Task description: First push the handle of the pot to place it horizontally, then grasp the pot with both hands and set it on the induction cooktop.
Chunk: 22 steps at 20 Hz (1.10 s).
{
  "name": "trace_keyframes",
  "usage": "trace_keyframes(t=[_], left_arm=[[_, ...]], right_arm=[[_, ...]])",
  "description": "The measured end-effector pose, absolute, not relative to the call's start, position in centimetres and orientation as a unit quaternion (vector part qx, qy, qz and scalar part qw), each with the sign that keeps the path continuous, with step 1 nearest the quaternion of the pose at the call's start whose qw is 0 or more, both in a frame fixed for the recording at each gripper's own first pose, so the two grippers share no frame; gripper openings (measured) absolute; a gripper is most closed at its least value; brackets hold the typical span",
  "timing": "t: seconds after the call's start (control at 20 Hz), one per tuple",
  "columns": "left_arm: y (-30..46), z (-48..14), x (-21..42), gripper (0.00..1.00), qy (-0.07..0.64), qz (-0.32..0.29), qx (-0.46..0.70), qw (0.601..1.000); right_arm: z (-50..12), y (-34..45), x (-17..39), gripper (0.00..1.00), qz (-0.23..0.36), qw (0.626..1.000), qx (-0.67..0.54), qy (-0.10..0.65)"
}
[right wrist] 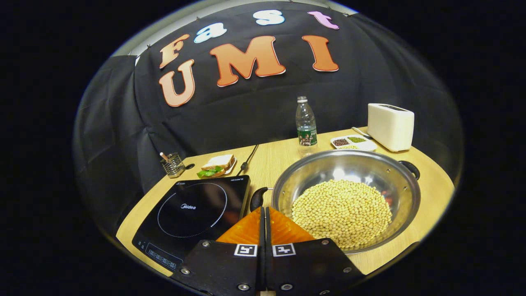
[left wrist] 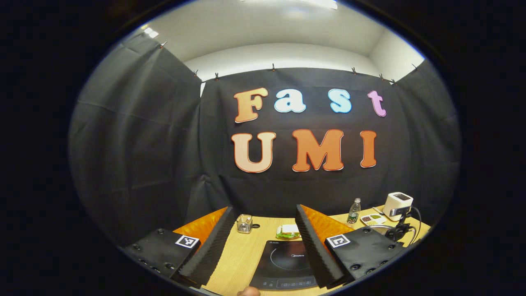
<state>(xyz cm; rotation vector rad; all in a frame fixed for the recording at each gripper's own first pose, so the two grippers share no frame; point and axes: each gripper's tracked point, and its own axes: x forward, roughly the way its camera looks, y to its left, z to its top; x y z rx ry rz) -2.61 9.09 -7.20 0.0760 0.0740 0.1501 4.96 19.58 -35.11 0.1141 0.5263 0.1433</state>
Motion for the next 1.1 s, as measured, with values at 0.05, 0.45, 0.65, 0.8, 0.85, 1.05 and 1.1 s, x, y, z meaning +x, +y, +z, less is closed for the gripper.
trace_keyframes(t=[0.05, 0.45, 0.65, 0.8, 0.85, 1.05, 1.1], left_arm=[[8.1, -7.3, -2.4, 0.97, 0.036, 0.067, 0.038, 0.996], [0.9, -9.3, -0.1, 0.97, 0.041, -0.005, 0.026, 0.999], [-2.6, -10.9, 1.0, 0.97, 0.047, -0.025, 0.032, 0.998], [-5.4, -12.4, 2.1, 0.97, 0.058, -0.044, 0.027, 0.997], [-6.4, -13.0, 2.6, 0.97, 0.06, -0.051, 0.025, 0.997], [-10.3, -16.5, 4.7, 0.97, 0.079, -0.08, 0.017, 0.994], [-11.0, -17.8, 5.3, 0.97, 0.09, -0.084, 0.016, 0.992]], right_arm=[[-34.2, 19.0, 4.8, 0.0, 0.07, 0.963, 0.057, 0.253], [-27.4, 11.1, 3.9, 0.0, 0.031, 0.98, 0.036, 0.192], [-25.1, 6.7, 3.5, 0.0, 0.007, 0.984, 0.037, 0.177], [-24.1, 3.5, 3.2, 0.0, -0.011, 0.985, 0.034, 0.167], [-23.9, 2.6, 3.1, 0.0, -0.015, 0.986, 0.033, 0.165], [-23.9, -0.6, 3.4, 0.0, -0.033, 0.986, 0.026, 0.163], [-24.2, -1.1, 3.3, 0.03, -0.035, 0.985, 0.027, 0.166]])
